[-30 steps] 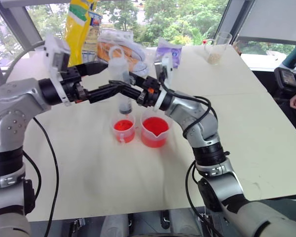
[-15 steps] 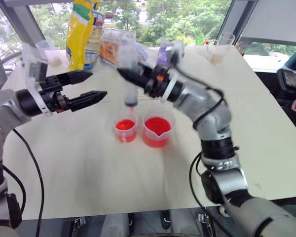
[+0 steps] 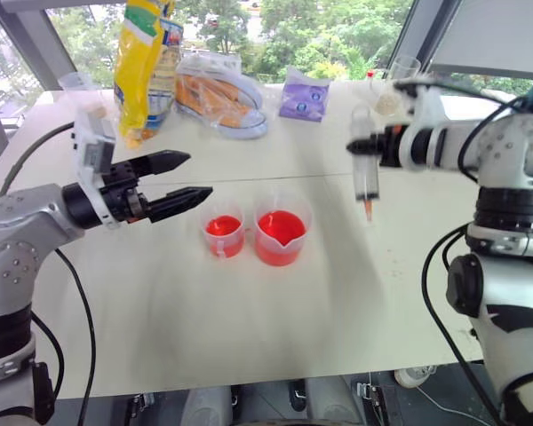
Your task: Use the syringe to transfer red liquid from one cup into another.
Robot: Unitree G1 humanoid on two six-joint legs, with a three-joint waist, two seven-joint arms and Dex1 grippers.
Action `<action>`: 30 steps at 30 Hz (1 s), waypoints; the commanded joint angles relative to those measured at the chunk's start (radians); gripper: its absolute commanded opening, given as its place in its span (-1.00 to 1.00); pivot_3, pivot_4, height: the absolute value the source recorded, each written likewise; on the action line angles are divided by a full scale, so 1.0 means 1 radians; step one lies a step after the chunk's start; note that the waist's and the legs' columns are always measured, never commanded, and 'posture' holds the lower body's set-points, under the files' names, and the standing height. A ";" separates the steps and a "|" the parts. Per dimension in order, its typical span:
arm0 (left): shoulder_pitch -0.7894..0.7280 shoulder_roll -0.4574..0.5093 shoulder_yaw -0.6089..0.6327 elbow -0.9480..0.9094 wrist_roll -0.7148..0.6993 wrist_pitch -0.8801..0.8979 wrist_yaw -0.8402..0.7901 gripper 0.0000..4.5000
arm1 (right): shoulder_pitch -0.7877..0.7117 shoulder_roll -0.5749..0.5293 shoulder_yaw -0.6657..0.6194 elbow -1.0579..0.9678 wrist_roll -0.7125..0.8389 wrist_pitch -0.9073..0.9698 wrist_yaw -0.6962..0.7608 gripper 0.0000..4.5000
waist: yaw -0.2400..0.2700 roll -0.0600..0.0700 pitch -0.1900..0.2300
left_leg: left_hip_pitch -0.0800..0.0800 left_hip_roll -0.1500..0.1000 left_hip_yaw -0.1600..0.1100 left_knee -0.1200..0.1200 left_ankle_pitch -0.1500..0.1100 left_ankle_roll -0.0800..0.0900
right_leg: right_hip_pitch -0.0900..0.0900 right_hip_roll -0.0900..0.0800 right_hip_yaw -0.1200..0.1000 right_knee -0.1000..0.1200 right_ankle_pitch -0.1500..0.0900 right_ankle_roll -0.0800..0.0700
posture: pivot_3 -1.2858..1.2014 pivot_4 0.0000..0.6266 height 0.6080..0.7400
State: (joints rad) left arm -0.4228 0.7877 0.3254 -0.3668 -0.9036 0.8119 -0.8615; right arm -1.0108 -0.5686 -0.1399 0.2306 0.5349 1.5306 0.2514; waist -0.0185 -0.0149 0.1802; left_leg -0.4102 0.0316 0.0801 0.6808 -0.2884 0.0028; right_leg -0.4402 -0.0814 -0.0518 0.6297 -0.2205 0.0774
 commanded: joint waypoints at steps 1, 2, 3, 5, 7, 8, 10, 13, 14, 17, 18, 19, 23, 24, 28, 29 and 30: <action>0.002 -0.010 0.003 -0.036 -0.028 -0.009 0.016 0.99 | 0.080 0.009 0.025 -0.039 -0.040 0.015 -0.014 -0.37 | 0.003 0.000 0.000 | 0.000 0.000 0.000 0.000 0.000 0.000 | 0.000 0.000 0.000 0.000 0.000 0.000 | 0.03 -0.52 1.00; 0.000 -0.016 0.008 -0.041 -0.046 0.003 0.023 0.99 | 0.109 0.011 0.035 -0.050 -0.047 0.014 -0.014 -0.37 | 0.003 0.000 0.000 | 0.000 0.000 0.000 0.000 0.000 0.000 | 0.000 0.000 0.000 0.000 0.000 0.000 | 0.03 -0.52 1.00; 0.000 -0.018 0.011 -0.046 -0.059 0.011 0.028 0.99 | 0.131 0.014 0.043 -0.058 -0.053 0.012 -0.012 -0.37 | 0.003 0.000 0.000 | 0.000 0.000 0.000 0.000 0.000 0.000 | 0.000 0.000 0.000 0.000 0.000 0.000 | 0.03 -0.52 1.00; 0.005 -0.012 0.011 -0.052 -0.067 0.015 0.034 0.99 | 0.157 0.023 0.044 -0.059 -0.066 0.004 -0.011 -0.37 | 0.004 0.000 0.000 | 0.000 0.000 0.000 0.001 0.000 0.000 | 0.000 0.000 0.000 0.000 0.000 0.000 | 0.03 -0.52 1.00; 0.013 -0.006 0.013 -0.060 -0.073 0.016 0.040 1.00 | 0.172 0.029 0.043 -0.062 -0.075 -0.001 -0.009 -0.15 | 0.004 -0.001 -0.001 | 0.000 0.000 -0.001 0.001 0.000 0.000 | 0.000 0.000 0.000 0.000 0.000 0.000 | 0.03 -0.52 1.00; 0.015 -0.005 0.013 -0.063 -0.077 0.017 0.043 1.00 | 0.176 0.031 0.043 -0.062 -0.078 -0.004 -0.006 0.09 | 0.004 -0.001 -0.001 | 0.000 0.000 0.000 0.001 0.000 0.000 | 0.001 0.000 0.000 0.000 0.000 0.000 | 0.03 -0.52 1.00; 0.019 -0.002 0.015 -0.071 -0.088 0.021 0.053 1.00 | 0.180 0.034 0.035 -0.065 -0.083 -0.005 -0.001 0.40 | 0.005 -0.001 0.000 | 0.000 0.000 -0.001 0.001 0.000 0.000 | 0.001 0.000 0.000 0.000 0.000 0.000 | 0.03 -0.52 1.00; 0.026 0.002 0.014 -0.086 -0.097 0.028 0.066 1.00 | 0.171 0.026 0.039 -0.077 -0.088 -0.008 0.019 0.97 | 0.005 -0.001 -0.001 | 0.000 0.000 -0.001 0.001 0.000 0.000 | 0.001 0.000 0.000 0.000 0.000 0.000 | 0.03 -0.52 1.00; 0.030 0.004 0.015 -0.091 -0.099 0.030 0.068 1.00 | 0.167 0.016 0.048 -0.087 -0.087 -0.013 0.032 0.97 | 0.005 -0.001 -0.001 | 0.000 0.000 -0.001 0.002 0.000 0.000 | 0.001 0.000 0.000 0.000 0.000 0.000 | 0.03 -0.52 1.00; 0.045 0.017 0.021 -0.104 -0.108 0.036 0.070 1.00 | 0.157 -0.054 0.110 -0.156 -0.070 -0.060 0.117 0.97 | 0.005 0.000 0.000 | 0.000 0.000 -0.001 0.002 0.000 0.000 | 0.001 0.000 0.000 -0.001 0.000 0.000 | 0.03 -0.52 1.00; 0.052 0.024 0.025 -0.108 -0.111 0.037 0.068 1.00 | 0.151 -0.082 0.124 -0.185 -0.057 -0.074 0.153 0.97 | 0.005 0.000 0.000 | 0.000 0.000 -0.001 0.002 0.000 0.000 | 0.001 0.000 0.000 -0.001 0.000 0.000 | 0.03 -0.52 1.00; 0.060 0.035 0.033 -0.111 -0.116 0.041 0.064 1.00 | 0.143 -0.119 0.140 -0.216 -0.045 -0.097 0.200 0.97 | 0.004 0.000 0.000 | 0.000 0.000 -0.001 0.002 0.000 0.000 | 0.001 0.000 0.001 -0.001 0.000 0.000 | 0.03 -0.52 1.00; 0.107 0.090 0.061 -0.124 -0.128 0.048 0.034 1.00 | 0.121 -0.252 0.156 -0.317 0.010 -0.189 0.386 0.97 | 0.003 0.000 0.000 | 0.000 0.000 -0.001 0.000 0.000 0.000 | 0.000 0.001 0.000 -0.001 0.000 0.000 | 0.03 -0.52 1.00; 0.120 0.106 0.069 -0.125 -0.131 0.049 0.025 1.00 | 0.122 -0.285 0.144 -0.354 0.035 -0.210 0.439 0.97 | 0.002 0.000 0.000 | 0.000 0.000 0.000 0.000 0.000 0.000 | 0.000 0.001 0.001 -0.001 0.000 0.000 | 0.03 -0.52 1.00; 0.143 0.145 0.093 -0.121 -0.140 0.050 0.005 1.00 | 0.171 -0.414 0.125 -0.486 0.114 -0.295 0.635 0.97 | 0.005 0.000 0.000 | 0.000 0.001 -0.001 0.000 0.000 0.000 | 0.000 0.001 0.000 -0.001 -0.001 -0.001 | 0.03 -0.52 1.00; 0.144 0.151 0.097 -0.118 -0.142 0.051 0.001 1.00 | 0.195 -0.450 0.116 -0.527 0.129 -0.332 0.689 0.97 | 0.009 0.000 0.001 | 0.000 0.001 -0.001 0.000 0.000 0.000 | 0.000 0.001 0.000 -0.001 -0.002 -0.003 | 0.03 -0.52 1.00; 0.144 0.156 0.097 -0.114 -0.141 0.051 -0.002 1.00 | 0.218 -0.479 0.105 -0.562 0.148 -0.366 0.744 0.97 | 0.009 0.000 0.001 | 0.000 0.001 -0.001 0.000 0.000 0.000 | 0.000 0.000 0.000 -0.002 -0.003 -0.003 | 0.03 -0.52 1.00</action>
State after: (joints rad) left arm -0.2731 0.9277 0.3849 -0.4726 -1.0272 0.8673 -0.8514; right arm -0.8068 -1.0051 0.0160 -0.2572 0.6443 1.2298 0.9013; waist -0.0093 -0.0153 0.1809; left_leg -0.4103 0.0325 0.0791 0.6811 -0.2888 0.0031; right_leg -0.4399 -0.0813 -0.0515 0.6280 -0.2232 0.0748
